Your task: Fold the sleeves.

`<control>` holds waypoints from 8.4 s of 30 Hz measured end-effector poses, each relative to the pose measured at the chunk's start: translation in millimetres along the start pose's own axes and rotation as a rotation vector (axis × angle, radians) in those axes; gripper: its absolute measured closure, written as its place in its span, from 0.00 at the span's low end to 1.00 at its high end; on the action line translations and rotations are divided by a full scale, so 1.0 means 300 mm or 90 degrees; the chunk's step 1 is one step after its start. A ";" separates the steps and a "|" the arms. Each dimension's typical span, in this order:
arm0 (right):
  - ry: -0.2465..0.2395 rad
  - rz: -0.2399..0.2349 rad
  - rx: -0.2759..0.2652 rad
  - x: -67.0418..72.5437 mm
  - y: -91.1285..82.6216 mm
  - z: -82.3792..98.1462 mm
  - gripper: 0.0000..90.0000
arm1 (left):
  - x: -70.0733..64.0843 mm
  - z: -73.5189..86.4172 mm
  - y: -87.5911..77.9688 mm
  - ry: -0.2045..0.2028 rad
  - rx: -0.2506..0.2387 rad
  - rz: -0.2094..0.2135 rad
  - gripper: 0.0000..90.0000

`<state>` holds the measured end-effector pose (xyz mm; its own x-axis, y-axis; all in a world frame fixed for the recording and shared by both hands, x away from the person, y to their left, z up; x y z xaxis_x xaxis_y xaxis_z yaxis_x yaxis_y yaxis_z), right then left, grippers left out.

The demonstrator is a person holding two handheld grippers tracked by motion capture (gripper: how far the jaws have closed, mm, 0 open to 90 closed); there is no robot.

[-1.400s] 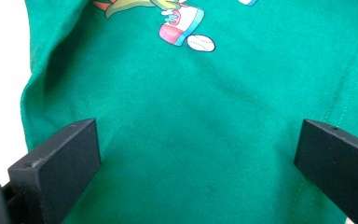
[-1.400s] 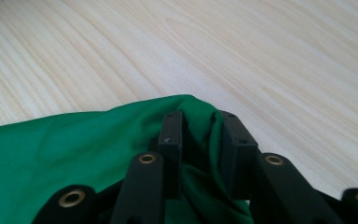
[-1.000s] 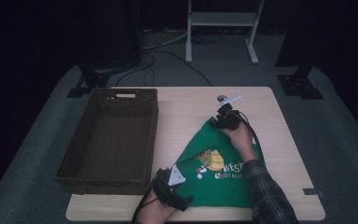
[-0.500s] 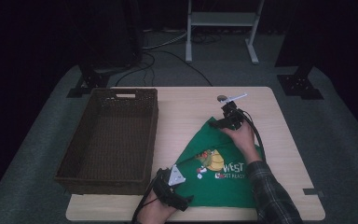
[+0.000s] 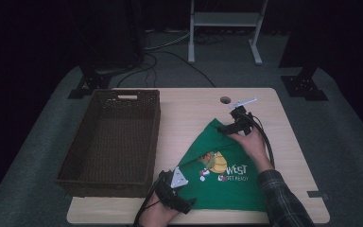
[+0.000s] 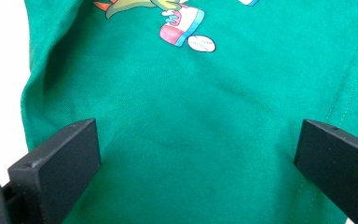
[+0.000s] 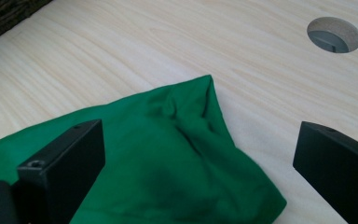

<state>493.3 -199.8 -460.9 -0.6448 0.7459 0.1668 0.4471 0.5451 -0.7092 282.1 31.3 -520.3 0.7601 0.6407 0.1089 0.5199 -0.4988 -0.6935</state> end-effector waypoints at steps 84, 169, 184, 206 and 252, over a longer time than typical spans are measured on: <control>-0.066 -0.006 -0.015 0.064 -0.089 0.404 0.00 | 0.012 -0.028 -0.017 -0.015 -0.018 -0.007 0.00; -0.079 -0.021 -0.013 0.302 -0.178 0.558 0.00 | 0.061 -0.316 0.039 0.005 -0.094 0.052 0.00; -0.079 -0.022 -0.013 0.302 -0.178 0.558 0.00 | 0.037 -0.369 0.088 0.016 -0.086 0.067 0.00; -0.079 -0.021 -0.013 0.302 -0.178 0.558 0.00 | 0.008 -0.408 0.136 0.024 -0.098 0.071 0.17; -0.078 -0.021 -0.013 0.302 -0.178 0.558 0.00 | -0.074 -0.352 0.262 0.063 -0.016 0.079 0.91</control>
<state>307.1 -225.4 -522.6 -0.7297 0.6757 0.1048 0.4359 0.5777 -0.6901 347.2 -83.8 -502.0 0.8530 0.5132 0.0947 0.4285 -0.5852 -0.6884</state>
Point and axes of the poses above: each handheld gripper's, and its own axes: y roughly forward along the jaws, z roughly out of its underside, x roughly to its left, the point moved 5 cm from there along y, roughly forward along the jaws, and after that the axes turned 8 degrees about -z, right-handed, at the moved point
